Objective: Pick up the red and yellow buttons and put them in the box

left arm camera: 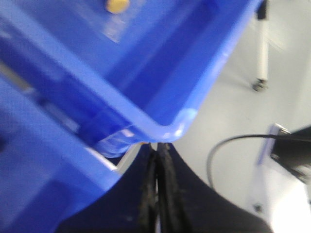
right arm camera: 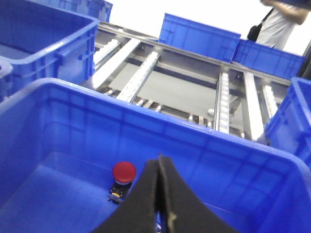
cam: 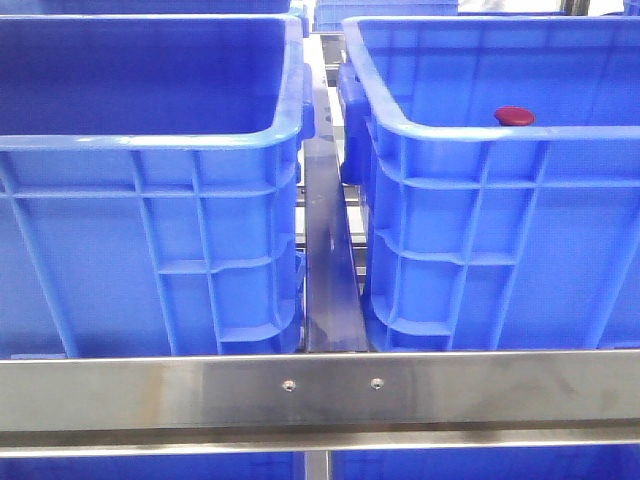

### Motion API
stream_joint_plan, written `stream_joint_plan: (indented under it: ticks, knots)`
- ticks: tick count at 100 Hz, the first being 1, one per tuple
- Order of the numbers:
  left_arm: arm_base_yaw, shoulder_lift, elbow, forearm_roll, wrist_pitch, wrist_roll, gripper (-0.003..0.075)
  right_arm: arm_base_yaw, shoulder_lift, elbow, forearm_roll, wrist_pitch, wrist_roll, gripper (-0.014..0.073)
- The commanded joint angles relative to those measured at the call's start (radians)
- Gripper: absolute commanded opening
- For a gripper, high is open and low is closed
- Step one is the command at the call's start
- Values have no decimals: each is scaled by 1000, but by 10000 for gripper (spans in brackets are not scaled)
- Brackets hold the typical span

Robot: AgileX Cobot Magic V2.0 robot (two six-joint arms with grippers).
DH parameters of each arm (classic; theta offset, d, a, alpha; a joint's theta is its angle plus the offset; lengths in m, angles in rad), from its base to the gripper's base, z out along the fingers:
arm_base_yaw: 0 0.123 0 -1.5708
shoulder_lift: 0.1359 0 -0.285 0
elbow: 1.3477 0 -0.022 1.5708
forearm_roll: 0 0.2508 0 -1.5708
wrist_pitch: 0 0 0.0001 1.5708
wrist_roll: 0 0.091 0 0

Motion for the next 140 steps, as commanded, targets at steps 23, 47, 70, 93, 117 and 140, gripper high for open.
stream_joint_plan:
  ticks: [23,47,70,93,117,140]
  knots:
    - [-4,-282,249,75,-308,-10,-20,-2,-324,142,37,38,110,-69]
    - [-4,-522,490,127,-551,-10,-20,-2,-511,237,36,38,179,-69]
    - [-4,-758,709,140,-723,-10,-20,-2,-650,311,34,66,179,-69]
    - [-4,-961,891,140,-813,-10,-20,-2,-736,385,35,68,179,-69]
    - [-4,-1030,948,142,-842,-10,-20,-2,-737,388,35,63,179,-69]
    - [-4,-1030,948,142,-842,-10,-20,-2,-737,388,35,63,179,-69]
